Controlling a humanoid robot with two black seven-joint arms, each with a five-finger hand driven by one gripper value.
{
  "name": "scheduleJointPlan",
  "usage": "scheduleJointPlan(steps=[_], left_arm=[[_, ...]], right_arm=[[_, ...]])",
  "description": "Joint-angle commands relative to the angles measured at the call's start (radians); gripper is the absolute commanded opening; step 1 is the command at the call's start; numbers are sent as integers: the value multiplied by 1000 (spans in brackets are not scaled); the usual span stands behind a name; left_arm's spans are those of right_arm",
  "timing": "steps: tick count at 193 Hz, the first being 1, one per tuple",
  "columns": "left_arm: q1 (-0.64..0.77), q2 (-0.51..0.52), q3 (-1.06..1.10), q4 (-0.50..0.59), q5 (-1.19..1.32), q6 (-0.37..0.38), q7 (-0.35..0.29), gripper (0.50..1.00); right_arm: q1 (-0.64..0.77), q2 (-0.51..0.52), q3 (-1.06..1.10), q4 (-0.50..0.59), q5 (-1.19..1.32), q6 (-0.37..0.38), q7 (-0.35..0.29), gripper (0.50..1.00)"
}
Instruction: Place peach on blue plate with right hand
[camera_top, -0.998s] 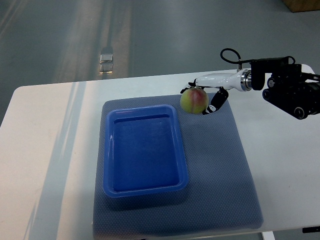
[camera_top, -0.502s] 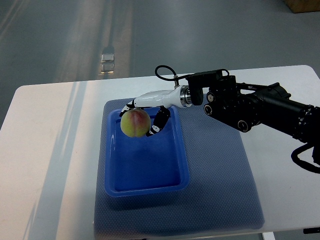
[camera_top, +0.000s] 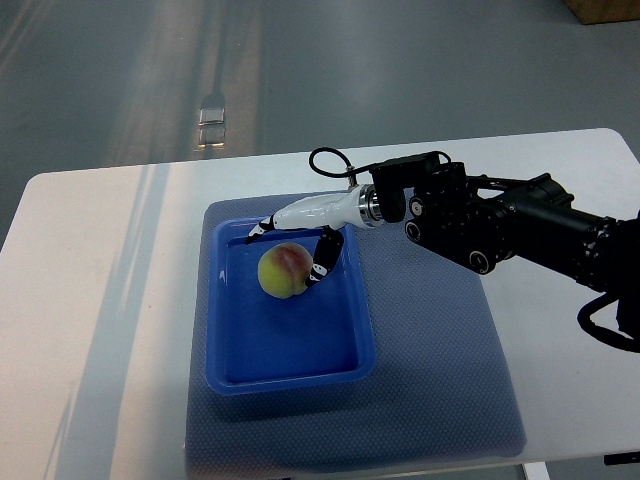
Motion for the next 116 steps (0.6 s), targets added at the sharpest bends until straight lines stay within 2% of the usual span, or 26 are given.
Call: scheduleJointPlan(steps=[1,18,37,47,48,56,66,69,94,116], left_arm=[[0,0,0,0,-1,0,0,1000],[0,0,0,0,1,-1,0,1000],[0,0,0,0,1,0,0,1000],[0,0,0,0,1,0,0,1000],[-2,0,0,0,1,-1,0,1000],[-2,0,0,-2,1,-1,0,1000],[-2,0,0,-2,1,-1,0,1000],[-3,0,0,-2,1,-1,0,1000],[-3,0,0,-3,1,-1,0,1000],[-3,0,2,-5,1,-1,0,1000]], right_arm=[[2,-9,12,-1,6,-8,3,930],[2,-18,29,-3,22,-11,3,928],[-1,-93,126,-6,155,7,-8,928],[-1,-93,126,-6,155,7,-8,928],[-1,-124,133,-11,213,7,-8,928],[-2,-153,135,-15,261,6,-9,928],[-2,-153,135,-15,261,6,-9,928],[-16,-191,136,-27,354,-2,-11,928],[-50,-219,138,-83,589,-31,-32,917],[-87,-211,136,-161,847,-135,-84,915]])
